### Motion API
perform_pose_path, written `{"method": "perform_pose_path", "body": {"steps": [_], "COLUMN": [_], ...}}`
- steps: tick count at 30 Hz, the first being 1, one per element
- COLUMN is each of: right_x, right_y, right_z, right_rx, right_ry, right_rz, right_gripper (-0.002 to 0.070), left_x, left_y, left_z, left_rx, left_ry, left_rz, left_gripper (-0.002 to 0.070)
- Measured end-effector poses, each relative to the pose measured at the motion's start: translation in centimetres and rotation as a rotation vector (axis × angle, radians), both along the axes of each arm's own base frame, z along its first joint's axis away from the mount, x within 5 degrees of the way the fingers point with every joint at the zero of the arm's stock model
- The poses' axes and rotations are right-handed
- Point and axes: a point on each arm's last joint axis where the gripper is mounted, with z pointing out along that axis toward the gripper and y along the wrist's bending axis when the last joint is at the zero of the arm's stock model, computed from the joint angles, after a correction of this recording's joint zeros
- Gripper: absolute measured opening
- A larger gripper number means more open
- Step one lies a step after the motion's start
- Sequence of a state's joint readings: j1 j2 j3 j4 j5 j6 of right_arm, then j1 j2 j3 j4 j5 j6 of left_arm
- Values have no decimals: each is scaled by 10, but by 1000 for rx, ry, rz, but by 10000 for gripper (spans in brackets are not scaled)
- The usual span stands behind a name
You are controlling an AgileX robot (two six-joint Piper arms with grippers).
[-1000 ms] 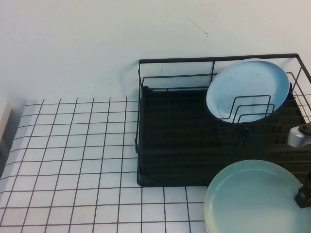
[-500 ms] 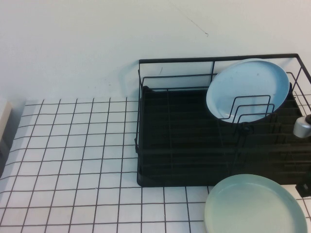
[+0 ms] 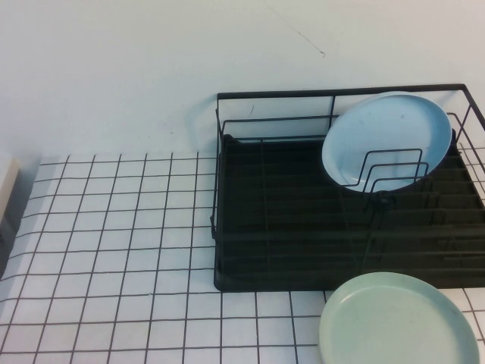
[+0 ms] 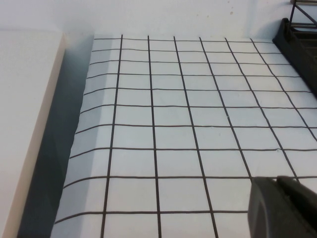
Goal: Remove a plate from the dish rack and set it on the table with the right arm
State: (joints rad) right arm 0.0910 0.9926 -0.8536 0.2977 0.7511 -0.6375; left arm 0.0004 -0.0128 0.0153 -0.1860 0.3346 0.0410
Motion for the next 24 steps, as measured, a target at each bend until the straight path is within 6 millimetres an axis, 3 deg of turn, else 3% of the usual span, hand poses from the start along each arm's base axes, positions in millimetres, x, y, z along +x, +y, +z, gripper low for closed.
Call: {"method": "perform_pose_path", "body": {"steps": [6,11,24], "right_x": [-31,-51,-57], "right_y": [-8,-9,-10], "right_z": [-2,-13,-26], "right_rx": [1,27,-3], "right_ry": [-221,-248,-198], "right_rz": [-54,-63,-50], "right_gripper": [-1,-2,-2], "left_x": [0,0,0], "left_y": [0,0,0], "left_z": [0,0,0], "left_rx": [0,0,0], "left_ry": [0,0,0], "left_rz": [0,0,0], "left_gripper": [-3,-3,-3]}}
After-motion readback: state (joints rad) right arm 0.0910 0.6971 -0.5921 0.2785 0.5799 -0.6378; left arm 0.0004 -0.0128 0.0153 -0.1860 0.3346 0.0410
